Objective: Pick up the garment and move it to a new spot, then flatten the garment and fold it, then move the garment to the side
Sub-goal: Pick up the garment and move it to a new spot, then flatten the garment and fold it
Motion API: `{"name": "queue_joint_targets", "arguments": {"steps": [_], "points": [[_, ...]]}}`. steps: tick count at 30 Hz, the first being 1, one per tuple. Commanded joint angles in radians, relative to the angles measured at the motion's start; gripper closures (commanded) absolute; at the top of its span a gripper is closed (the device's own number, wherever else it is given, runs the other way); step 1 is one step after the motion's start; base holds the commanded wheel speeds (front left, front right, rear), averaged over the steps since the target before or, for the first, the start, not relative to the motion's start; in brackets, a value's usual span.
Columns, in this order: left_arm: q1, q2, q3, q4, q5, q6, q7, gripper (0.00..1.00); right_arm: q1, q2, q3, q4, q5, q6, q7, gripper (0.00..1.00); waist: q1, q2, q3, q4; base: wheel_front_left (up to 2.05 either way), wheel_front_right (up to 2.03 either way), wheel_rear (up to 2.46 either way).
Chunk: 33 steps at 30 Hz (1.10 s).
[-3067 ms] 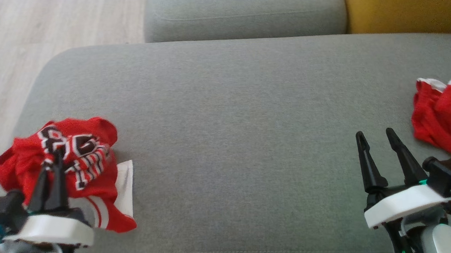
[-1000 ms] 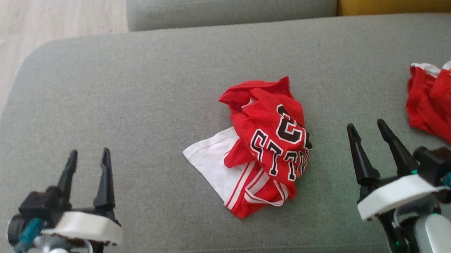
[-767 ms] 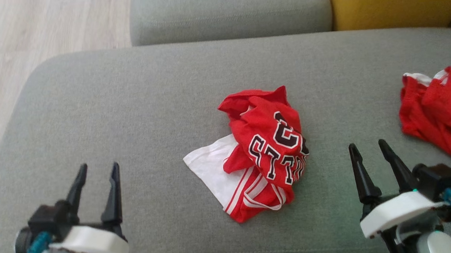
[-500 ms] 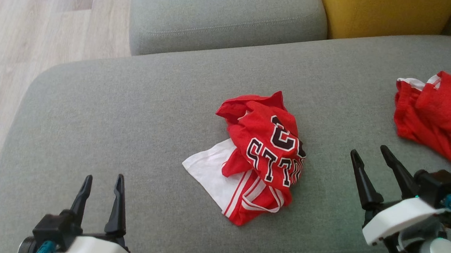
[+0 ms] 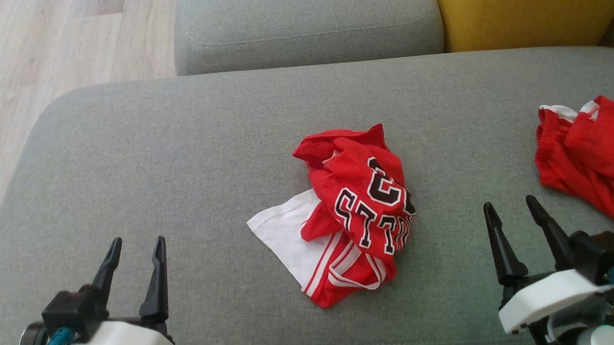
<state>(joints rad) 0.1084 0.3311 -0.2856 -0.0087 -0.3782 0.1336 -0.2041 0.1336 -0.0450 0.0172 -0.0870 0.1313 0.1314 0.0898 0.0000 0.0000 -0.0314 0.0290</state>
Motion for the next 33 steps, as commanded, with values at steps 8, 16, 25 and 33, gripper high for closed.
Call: {"name": "queue_joint_targets", "arguments": {"steps": [8,16,25,33], "points": [[-0.048,0.023,0.032,-0.044,0.009,0.018,0.001,0.00,-0.037,-0.005,0.007,-0.044,-0.010,-0.001,-0.005,0.00,0.0000,0.0000,0.002,-0.003,0.00,0.00,0.00],[-0.051,0.026,0.028,-0.049,0.009,0.025,0.007,0.00,-0.038,-0.005,0.002,-0.045,-0.007,-0.001,-0.002,0.00,0.0000,0.0000,0.007,-0.001,0.00,0.00,0.00],[-0.053,0.028,0.025,-0.049,0.006,0.029,0.006,0.00,-0.039,-0.005,0.004,-0.040,0.006,-0.001,0.001,0.00,0.0000,0.0000,0.008,0.002,0.00,0.00,0.00],[-0.095,0.028,0.011,-0.051,0.005,0.017,0.006,0.00,-0.107,-0.005,0.137,0.008,0.014,-0.001,0.029,0.00,0.0000,0.0000,0.056,0.034,0.00,0.00,0.00]]}}
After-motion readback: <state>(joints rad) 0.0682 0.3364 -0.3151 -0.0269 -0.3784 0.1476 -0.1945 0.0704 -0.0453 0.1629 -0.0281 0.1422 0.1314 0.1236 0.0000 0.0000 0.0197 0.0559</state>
